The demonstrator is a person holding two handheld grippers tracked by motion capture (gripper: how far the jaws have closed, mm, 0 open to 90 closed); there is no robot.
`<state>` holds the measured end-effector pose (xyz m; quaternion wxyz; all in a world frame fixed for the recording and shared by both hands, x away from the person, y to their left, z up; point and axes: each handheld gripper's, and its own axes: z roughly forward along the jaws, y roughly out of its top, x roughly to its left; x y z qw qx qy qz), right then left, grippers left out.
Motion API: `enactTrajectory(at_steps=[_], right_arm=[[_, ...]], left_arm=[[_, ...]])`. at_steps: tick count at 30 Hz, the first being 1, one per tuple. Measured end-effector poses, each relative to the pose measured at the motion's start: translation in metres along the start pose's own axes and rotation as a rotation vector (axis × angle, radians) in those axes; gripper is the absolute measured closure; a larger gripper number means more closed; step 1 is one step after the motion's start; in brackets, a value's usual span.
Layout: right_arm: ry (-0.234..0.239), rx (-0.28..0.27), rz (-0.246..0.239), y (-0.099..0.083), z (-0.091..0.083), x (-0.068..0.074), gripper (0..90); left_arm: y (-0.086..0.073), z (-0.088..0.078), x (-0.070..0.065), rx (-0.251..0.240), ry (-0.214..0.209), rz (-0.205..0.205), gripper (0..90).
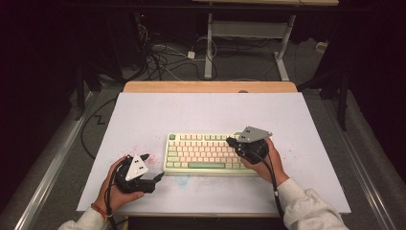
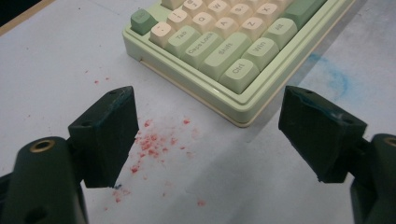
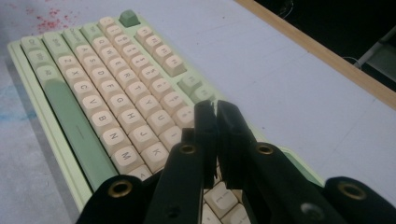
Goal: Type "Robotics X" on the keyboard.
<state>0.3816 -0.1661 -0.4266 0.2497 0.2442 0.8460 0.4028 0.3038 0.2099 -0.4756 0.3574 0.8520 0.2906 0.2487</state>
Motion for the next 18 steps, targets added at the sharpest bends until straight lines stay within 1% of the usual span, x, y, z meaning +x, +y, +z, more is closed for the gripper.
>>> enactTrajectory(at_steps=[2,3,5,7,8,9,11,13,16,18], right_arm=[[-0.010,-0.010,0.011,0.000,-0.005,-0.003,84.9],[-0.013,-0.014,0.015,-0.001,-0.007,-0.004,84.6],[-0.023,-0.026,0.020,-0.001,-0.012,-0.006,81.0],[-0.027,-0.031,0.025,-0.003,-0.016,-0.007,78.1],[-0.031,-0.033,0.025,-0.003,-0.017,-0.007,74.4],[-0.039,-0.036,0.031,-0.004,-0.018,-0.007,72.5],[-0.040,-0.045,0.036,-0.005,-0.023,-0.008,70.0],[-0.047,-0.052,0.038,-0.006,-0.027,-0.008,62.0],[-0.074,-0.062,0.052,-0.008,-0.034,-0.009,49.3],[-0.095,-0.068,0.052,-0.010,-0.039,-0.009,42.7]], left_arm=[[-0.001,0.001,0.000,0.010,-0.008,-0.012,18.9],[0.000,0.002,0.000,0.011,-0.002,-0.006,19.0],[0.000,0.003,0.001,0.013,0.000,-0.004,19.5],[0.001,0.002,0.001,0.017,-0.007,0.010,20.7],[0.001,0.002,0.001,0.017,-0.011,0.012,20.8],[0.001,0.002,0.001,0.015,-0.015,0.013,20.8],[0.002,0.003,0.001,0.014,-0.015,0.017,20.8],[0.002,0.003,0.001,0.015,-0.020,0.017,21.0],[0.002,0.003,0.002,0.017,-0.021,0.015,21.0],[0.001,0.003,0.003,0.019,-0.028,-0.006,21.1]])
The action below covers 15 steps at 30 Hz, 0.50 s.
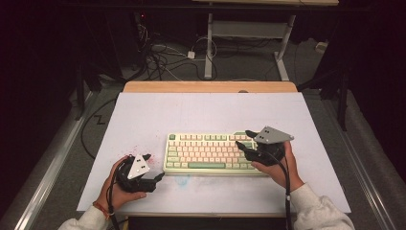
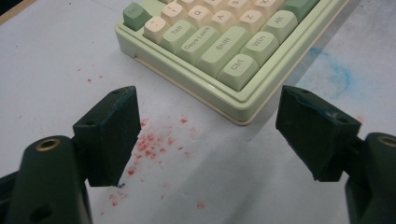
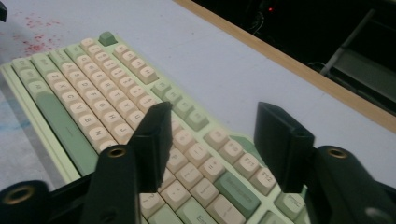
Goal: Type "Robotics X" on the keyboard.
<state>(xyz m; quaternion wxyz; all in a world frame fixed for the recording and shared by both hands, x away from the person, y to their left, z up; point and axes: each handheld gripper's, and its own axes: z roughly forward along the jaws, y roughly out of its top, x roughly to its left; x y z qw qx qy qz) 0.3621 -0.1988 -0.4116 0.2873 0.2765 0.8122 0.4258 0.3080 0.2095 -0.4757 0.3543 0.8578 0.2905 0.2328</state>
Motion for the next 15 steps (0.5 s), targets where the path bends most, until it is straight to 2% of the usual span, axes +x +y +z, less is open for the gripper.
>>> enactTrajectory(at_steps=[3,5,6,9,11,12,15], right_arm=[[-0.027,-0.015,0.001,-0.004,-0.007,0.001,31.0],[-0.073,-0.015,-0.004,-0.007,-0.010,0.003,27.2],[-0.077,-0.012,-0.004,-0.009,-0.012,0.003,25.1],[-0.066,-0.020,0.003,-0.015,-0.016,0.005,21.7],[-0.080,-0.014,-0.007,-0.018,-0.018,0.007,20.8],[-0.094,-0.012,-0.010,-0.021,-0.019,0.009,20.5],[-0.088,-0.015,-0.007,-0.027,-0.023,0.012,20.5]], left_arm=[[0.000,-0.001,0.001,-0.004,0.000,-0.004,21.0],[0.000,-0.001,0.001,-0.009,-0.006,-0.005,20.6],[0.000,-0.002,0.002,-0.013,0.002,0.005,20.6],[0.001,-0.002,0.001,-0.006,0.002,0.002,20.6],[0.002,-0.002,0.002,-0.015,0.005,0.013,20.8],[0.002,-0.002,0.002,-0.016,-0.003,0.003,21.1],[0.004,-0.003,0.004,-0.029,0.003,0.017,24.6]])
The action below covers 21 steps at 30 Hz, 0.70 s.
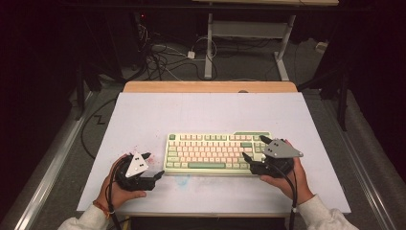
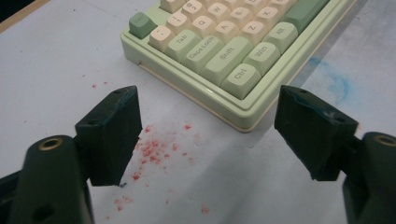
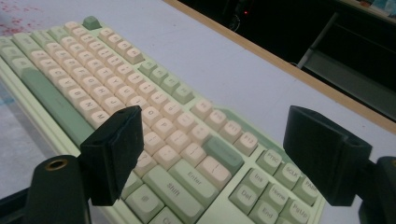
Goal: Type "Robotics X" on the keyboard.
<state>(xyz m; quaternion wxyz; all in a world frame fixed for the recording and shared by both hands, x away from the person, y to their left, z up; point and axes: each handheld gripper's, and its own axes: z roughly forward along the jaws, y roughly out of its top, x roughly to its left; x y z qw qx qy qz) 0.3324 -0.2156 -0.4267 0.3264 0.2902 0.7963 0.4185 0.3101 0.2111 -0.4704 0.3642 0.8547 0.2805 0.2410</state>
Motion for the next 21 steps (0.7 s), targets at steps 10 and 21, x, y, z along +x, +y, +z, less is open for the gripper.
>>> enactTrajectory(at_steps=[10,21], right_arm=[[-0.028,0.001,-0.012,-0.018,-0.015,0.004,20.5],[-0.033,0.034,-0.031,-0.037,-0.026,0.012,20.9]], left_arm=[[0.006,-0.004,0.005,-0.018,-0.069,-0.025,50.4],[0.028,0.008,0.000,0.019,-0.171,0.013,87.3]])
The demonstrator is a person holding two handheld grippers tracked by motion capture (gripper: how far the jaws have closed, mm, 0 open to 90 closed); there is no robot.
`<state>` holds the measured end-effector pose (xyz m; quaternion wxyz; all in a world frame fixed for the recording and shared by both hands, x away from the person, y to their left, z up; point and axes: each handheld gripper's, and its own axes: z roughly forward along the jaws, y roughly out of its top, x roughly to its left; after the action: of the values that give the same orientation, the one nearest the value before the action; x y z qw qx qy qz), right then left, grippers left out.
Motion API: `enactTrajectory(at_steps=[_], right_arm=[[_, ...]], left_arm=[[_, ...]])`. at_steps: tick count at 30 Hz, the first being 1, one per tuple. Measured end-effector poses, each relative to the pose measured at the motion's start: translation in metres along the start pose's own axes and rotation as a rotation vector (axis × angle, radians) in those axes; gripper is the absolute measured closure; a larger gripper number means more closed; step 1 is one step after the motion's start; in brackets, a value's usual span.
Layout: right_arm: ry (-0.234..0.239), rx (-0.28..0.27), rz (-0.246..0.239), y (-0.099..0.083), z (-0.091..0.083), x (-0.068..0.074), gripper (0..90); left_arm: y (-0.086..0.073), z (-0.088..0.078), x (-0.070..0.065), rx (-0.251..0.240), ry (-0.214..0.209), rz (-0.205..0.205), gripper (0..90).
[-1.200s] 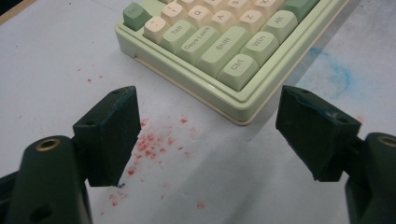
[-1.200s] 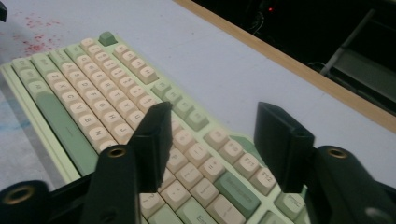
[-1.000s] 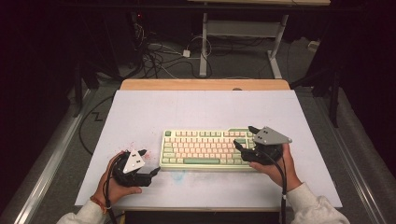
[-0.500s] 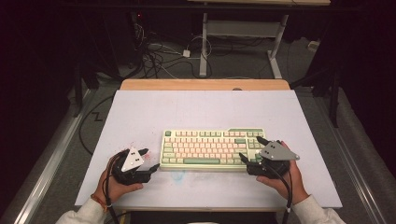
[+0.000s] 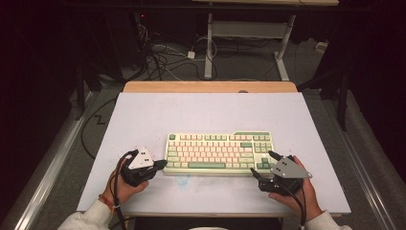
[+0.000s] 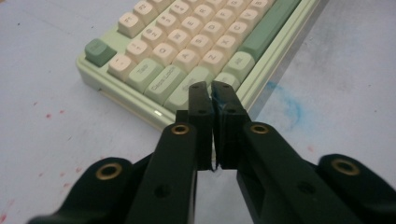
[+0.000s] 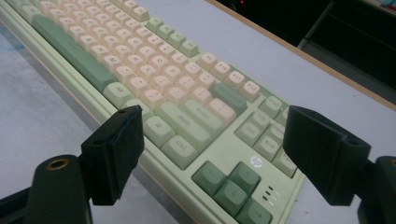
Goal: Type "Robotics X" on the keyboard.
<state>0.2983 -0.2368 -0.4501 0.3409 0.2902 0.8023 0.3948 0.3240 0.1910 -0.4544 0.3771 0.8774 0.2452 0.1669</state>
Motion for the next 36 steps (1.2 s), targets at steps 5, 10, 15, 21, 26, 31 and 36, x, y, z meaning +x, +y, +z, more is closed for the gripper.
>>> enactTrajectory(at_steps=[5,10,15,21,26,31,36], right_arm=[[0.016,0.005,-0.004,0.000,0.003,0.003,20.9],[0.021,0.016,-0.014,0.000,0.007,0.004,21.0],[0.013,0.030,-0.027,-0.001,0.009,0.006,21.2],[0.022,0.042,-0.043,-0.002,0.012,0.008,21.3],[0.021,0.045,-0.048,-0.002,0.012,0.008,21.4],[0.004,0.033,-0.041,-0.001,0.011,0.007,22.0],[0.015,0.048,-0.057,-0.002,0.013,0.009,22.0]], left_arm=[[0.019,0.009,-0.004,0.008,-0.016,0.027,87.6],[0.037,0.021,-0.006,0.025,-0.029,0.052,87.6],[0.055,0.036,-0.008,0.045,-0.050,0.084,87.6],[0.073,0.055,-0.014,0.062,-0.069,0.114,87.6],[0.083,0.069,-0.018,0.072,-0.076,0.130,87.3],[0.089,0.080,-0.022,0.091,-0.095,0.148,87.6],[0.093,0.089,-0.026,0.108,-0.104,0.160,87.6]])
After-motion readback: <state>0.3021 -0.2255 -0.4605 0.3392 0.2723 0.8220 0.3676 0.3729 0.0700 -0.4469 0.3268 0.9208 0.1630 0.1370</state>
